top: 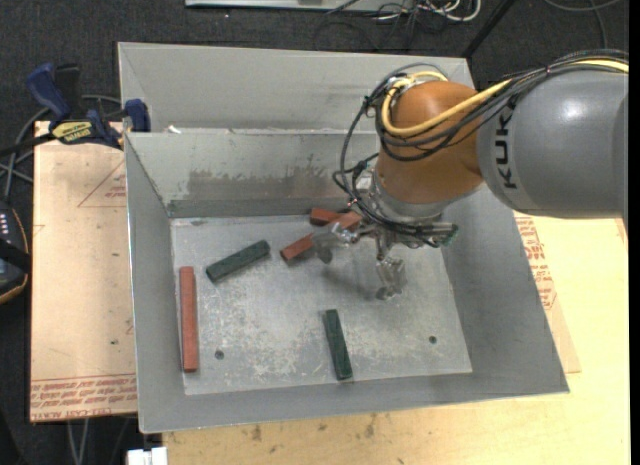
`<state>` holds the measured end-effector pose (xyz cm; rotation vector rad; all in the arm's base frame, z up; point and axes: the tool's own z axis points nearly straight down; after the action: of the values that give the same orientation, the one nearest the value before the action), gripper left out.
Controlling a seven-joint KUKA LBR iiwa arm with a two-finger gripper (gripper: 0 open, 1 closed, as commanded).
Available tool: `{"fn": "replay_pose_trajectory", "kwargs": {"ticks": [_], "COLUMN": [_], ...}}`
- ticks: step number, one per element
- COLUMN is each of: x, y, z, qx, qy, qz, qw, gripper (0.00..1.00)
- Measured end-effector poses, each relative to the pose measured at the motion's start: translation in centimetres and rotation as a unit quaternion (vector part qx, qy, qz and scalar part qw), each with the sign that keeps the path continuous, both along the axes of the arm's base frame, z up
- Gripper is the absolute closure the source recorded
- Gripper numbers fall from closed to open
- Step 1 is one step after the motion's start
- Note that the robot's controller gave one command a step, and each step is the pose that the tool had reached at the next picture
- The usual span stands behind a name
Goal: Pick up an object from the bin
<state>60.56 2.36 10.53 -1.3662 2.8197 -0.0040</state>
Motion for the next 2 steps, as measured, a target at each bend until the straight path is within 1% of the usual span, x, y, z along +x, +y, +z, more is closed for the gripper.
{"fn": "replay_pose_trajectory", "kwargs": {"ticks": [1,2], "x": [5.0,4.6], "y": [6.2,16.3], "z": [2.2,-3.7], "qx": [0.003,0.003], "qy": [-0.0018,0.0040], "qz": [0.007,-0.090], "qw": [1.0000,0.9960], "gripper": [0.00,0.00]}}
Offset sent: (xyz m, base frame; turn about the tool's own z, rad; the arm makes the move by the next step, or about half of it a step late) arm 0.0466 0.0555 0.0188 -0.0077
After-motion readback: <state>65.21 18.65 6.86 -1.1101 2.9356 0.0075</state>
